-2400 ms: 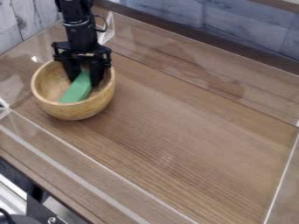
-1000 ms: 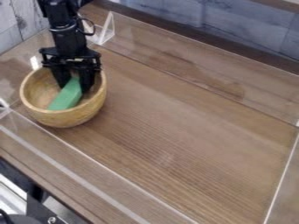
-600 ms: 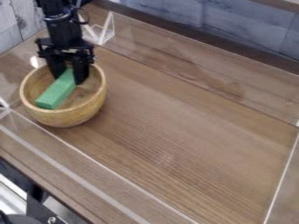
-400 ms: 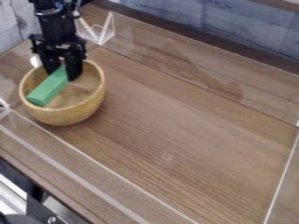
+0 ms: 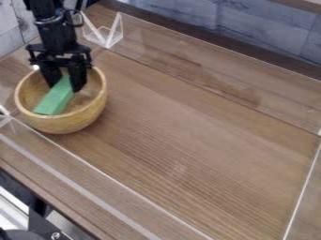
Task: Move green object from inside the wooden bowl to the table next to it
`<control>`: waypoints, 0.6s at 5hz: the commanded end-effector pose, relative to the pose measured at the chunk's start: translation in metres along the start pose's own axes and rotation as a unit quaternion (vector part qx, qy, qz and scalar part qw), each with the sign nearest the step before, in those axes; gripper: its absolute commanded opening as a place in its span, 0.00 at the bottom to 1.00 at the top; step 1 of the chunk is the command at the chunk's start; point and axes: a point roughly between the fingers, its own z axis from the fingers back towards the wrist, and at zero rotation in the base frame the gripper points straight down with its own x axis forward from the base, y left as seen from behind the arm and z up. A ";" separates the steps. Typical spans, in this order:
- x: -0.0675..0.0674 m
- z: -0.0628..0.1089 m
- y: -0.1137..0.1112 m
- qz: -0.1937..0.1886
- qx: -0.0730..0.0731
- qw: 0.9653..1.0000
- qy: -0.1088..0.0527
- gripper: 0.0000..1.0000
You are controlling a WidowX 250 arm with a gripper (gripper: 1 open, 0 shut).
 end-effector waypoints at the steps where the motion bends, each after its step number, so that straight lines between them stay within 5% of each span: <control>1: 0.011 0.024 0.000 -0.003 0.013 0.999 -0.042 0.00; 2: 0.016 0.021 0.000 -0.005 0.013 0.999 -0.041 0.00; 3: 0.020 0.038 0.002 -0.010 0.007 0.999 -0.043 0.00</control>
